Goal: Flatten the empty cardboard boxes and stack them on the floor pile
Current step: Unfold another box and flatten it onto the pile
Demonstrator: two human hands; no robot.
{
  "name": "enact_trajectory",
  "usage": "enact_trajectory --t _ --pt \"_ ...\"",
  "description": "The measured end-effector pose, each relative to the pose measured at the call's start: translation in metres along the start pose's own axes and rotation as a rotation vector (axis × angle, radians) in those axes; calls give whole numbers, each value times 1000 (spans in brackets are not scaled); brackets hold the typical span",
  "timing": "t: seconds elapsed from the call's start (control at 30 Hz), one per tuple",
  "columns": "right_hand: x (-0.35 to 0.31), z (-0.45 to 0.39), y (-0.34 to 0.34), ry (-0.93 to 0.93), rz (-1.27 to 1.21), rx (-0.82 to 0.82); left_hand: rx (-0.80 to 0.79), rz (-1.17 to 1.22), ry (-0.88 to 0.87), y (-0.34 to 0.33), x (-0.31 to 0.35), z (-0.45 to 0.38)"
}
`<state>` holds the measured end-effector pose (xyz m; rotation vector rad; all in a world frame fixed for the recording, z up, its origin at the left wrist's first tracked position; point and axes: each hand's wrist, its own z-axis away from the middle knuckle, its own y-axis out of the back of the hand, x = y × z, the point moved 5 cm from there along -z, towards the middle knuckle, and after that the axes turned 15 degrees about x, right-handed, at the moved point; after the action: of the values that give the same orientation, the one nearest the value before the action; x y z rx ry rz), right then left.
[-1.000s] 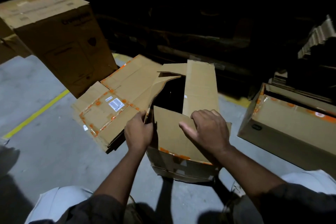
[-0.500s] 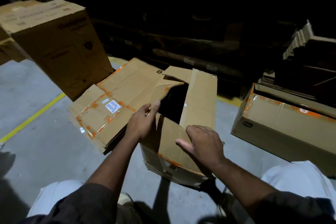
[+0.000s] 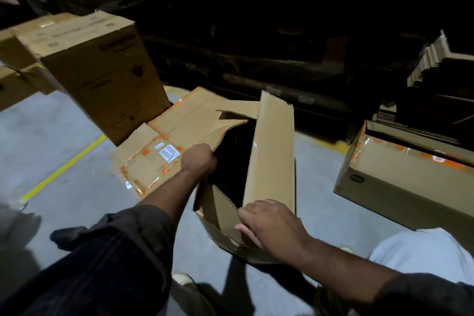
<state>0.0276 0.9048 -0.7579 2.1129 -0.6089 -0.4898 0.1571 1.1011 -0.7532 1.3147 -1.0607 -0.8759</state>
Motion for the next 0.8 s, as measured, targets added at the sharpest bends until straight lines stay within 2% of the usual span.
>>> enact_trajectory --t 0.2,0.53,0.67,0.73,0.8 --pt "0 4 8 -4 -128 -115 68 51 19 -4 4 2" --pt "-3 8 20 7 -153 -163 -2 159 126 -2 -6 -9" --pt "-3 14 34 -53 -192 -180 2 185 149 1 -11 -8" --pt "-6 27 32 -84 -225 -252 35 207 187 8 -18 -15" --pt "-20 53 20 -45 -232 -432 33 236 218 22 -19 -23"
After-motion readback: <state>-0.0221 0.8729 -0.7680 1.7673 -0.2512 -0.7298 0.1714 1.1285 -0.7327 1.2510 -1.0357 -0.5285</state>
